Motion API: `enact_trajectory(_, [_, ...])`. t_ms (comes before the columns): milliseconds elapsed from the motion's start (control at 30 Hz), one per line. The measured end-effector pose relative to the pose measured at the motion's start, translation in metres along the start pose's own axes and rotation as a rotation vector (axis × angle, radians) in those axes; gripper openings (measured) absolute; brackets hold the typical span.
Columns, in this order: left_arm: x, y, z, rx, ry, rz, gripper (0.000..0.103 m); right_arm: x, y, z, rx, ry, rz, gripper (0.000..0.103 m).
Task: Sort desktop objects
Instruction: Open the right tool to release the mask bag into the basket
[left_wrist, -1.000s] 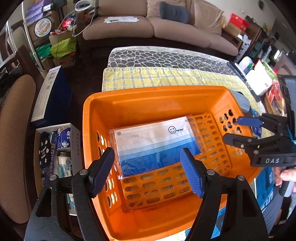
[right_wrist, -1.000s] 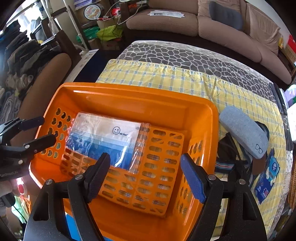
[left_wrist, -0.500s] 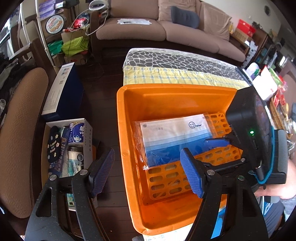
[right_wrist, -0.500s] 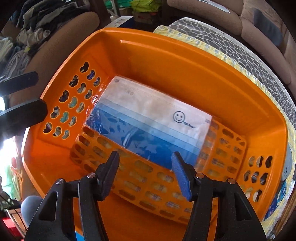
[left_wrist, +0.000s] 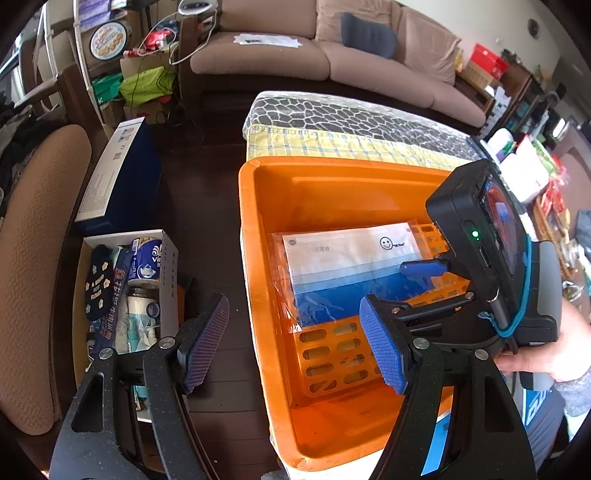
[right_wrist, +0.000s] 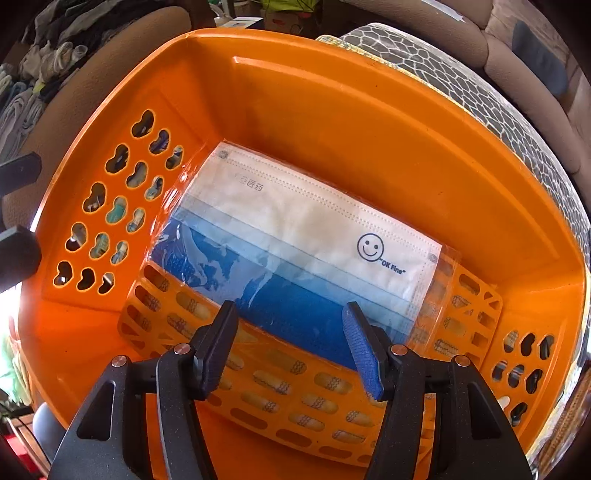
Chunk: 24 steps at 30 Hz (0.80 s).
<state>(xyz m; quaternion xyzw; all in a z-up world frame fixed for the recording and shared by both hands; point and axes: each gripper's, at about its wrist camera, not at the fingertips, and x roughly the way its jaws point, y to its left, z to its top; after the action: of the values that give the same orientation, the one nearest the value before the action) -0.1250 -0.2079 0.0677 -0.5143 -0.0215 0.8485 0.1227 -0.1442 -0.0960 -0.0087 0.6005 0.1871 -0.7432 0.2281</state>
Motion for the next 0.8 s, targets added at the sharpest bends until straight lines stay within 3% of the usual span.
enact_trajectory(433, [0.001,-0.003,-0.001,-0.003,0.004,-0.014,0.071,0.006,-0.007,0.008,0.039,0.005,-0.002,0.061])
enact_trajectory(667, [0.001,-0.010,-0.004,0.002,0.010,-0.014,0.071,0.002,-0.021,0.018,0.118,-0.004,0.045,0.060])
enact_trajectory(800, [0.001,-0.018,-0.004,0.011,0.014,-0.012,0.071,-0.023,-0.028,0.009,0.145,-0.070,0.105,0.059])
